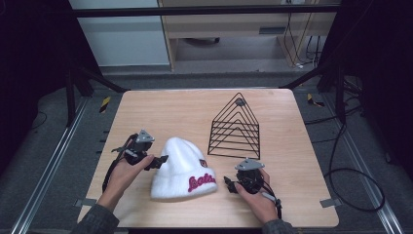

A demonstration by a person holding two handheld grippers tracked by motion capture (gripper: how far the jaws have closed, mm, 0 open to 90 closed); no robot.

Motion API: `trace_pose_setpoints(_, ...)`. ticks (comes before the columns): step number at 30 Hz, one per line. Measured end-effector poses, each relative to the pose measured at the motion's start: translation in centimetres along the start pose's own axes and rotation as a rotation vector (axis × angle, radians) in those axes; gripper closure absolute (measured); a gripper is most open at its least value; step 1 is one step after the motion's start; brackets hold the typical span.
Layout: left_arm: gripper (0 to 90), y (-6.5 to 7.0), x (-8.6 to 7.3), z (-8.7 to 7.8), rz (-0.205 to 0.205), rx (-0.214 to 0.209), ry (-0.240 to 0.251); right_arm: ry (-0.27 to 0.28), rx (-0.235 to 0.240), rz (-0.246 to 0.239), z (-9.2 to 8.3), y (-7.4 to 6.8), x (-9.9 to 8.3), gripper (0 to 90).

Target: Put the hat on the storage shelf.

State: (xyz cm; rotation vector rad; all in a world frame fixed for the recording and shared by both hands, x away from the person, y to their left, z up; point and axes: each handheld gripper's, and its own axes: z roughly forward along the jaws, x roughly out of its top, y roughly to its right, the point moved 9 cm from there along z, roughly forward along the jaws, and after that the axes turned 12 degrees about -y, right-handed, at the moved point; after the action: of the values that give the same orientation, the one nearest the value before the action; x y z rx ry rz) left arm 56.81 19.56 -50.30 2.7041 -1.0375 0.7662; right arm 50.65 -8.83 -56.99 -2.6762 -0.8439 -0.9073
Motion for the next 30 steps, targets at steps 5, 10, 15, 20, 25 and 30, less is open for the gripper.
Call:
trace_pose_setpoints(5,15.5,-0.7,0.9,1.7,-0.023,-0.010,-0.030,0.000,0.000,0.000,0.0,0.0,0.0,25.0)
trace_pose_setpoints(10,20.8,-1.1,1.5,2.6,-0.028,-0.012,-0.031,0.000,0.000,-0.001,0.0,0.0,0.0,25.0)
trace_pose_setpoints(15,27.6,-1.5,1.5,3.5,-0.049,-0.015,-0.049,0.000,0.000,0.000,0.0,0.0,0.0,25.0)
trace_pose_setpoints(20,30.7,-1.6,2.4,3.9,-0.075,-0.009,-0.024,0.000,0.000,-0.001,0.0,0.0,0.0,25.0)
trace_pose_setpoints(25,32.9,-1.3,2.2,5.2,-0.072,-0.017,-0.062,0.000,0.000,-0.001,0.0,0.0,0.0,25.0)
trace_pose_setpoints(30,40.6,-1.0,1.6,6.2,-0.065,-0.029,-0.121,0.000,0.000,0.000,0.0,0.0,0.0,25.0)
